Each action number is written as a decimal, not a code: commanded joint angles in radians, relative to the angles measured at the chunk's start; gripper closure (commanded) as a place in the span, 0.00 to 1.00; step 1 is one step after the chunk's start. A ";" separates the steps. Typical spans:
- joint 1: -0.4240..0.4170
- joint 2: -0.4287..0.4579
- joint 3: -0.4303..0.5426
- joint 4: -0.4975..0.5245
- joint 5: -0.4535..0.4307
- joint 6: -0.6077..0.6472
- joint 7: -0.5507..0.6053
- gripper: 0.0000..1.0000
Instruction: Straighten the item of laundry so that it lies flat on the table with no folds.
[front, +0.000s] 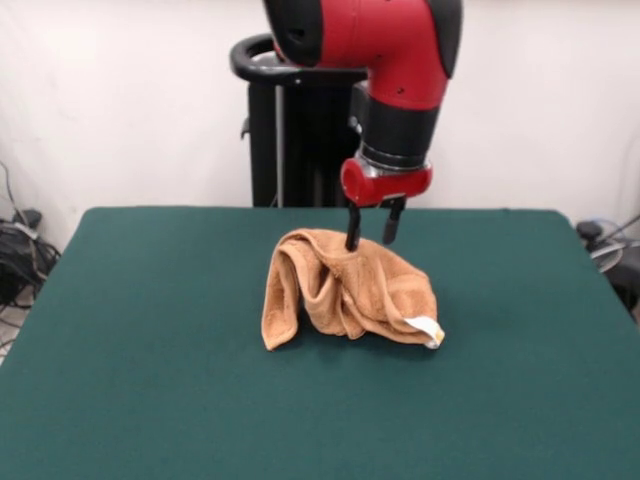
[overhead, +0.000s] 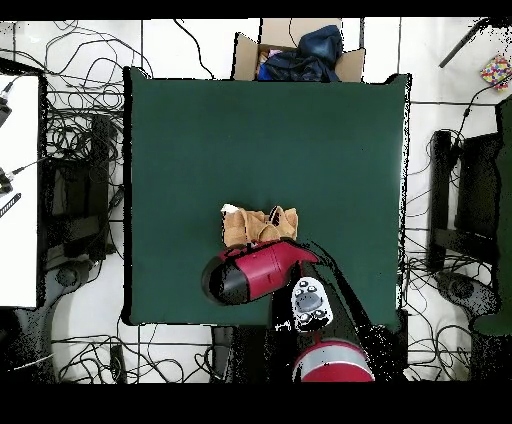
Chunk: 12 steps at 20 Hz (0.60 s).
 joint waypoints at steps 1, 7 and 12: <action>0.022 0.048 -0.033 -0.078 -0.050 -0.074 0.120 0.00; -0.004 0.099 -0.005 -0.077 -0.047 -0.118 0.100 0.00; 0.008 0.090 -0.026 -0.076 -0.054 -0.160 0.107 0.00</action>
